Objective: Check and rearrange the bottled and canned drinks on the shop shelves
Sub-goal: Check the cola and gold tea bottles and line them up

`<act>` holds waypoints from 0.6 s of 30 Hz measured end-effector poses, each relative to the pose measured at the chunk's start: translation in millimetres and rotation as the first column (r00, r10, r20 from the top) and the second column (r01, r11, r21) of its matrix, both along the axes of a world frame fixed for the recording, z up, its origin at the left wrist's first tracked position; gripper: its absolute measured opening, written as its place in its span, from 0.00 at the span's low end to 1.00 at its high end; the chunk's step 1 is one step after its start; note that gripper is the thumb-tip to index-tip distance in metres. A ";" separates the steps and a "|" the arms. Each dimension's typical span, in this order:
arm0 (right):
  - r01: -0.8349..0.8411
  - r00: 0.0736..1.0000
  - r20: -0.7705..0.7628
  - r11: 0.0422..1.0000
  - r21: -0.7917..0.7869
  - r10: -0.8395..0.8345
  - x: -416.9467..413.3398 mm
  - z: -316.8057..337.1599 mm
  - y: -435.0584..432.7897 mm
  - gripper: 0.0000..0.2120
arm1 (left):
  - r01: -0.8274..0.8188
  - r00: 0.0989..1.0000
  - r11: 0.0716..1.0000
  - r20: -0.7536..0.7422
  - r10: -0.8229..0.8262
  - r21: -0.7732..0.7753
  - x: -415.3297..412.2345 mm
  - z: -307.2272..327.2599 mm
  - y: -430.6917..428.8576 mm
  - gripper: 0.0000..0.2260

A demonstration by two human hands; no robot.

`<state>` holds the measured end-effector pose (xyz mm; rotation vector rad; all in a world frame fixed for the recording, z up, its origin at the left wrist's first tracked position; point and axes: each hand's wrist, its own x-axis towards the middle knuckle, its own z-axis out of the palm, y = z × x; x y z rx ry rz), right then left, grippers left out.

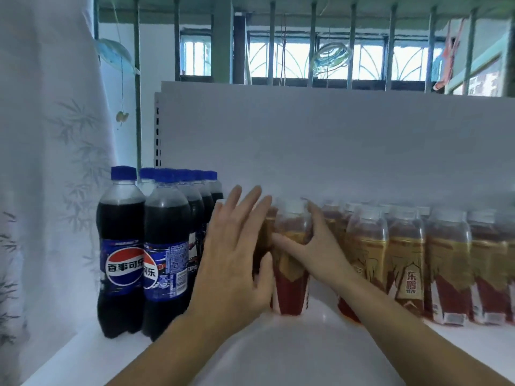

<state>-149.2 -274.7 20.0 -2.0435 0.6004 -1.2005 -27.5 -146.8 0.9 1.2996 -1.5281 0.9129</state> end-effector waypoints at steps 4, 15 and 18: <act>-0.063 0.994 -0.079 0.987 0.150 0.075 3.9 0.8 3.7 0.42 | -0.156 0.986 0.969 -0.033 0.166 0.192 12.4 -11.4 -2.4 0.41; 0.142 0.855 -0.513 0.985 0.095 -0.074 -13.6 -9.6 7.2 0.20 | -0.145 0.955 0.957 -0.218 0.202 0.252 10.7 -18.0 -0.3 0.47; 0.152 0.875 -0.478 0.979 0.132 -0.071 -2.3 -5.3 12.6 0.14 | -0.120 0.962 0.955 -0.204 0.179 0.271 15.1 -20.9 0.1 0.45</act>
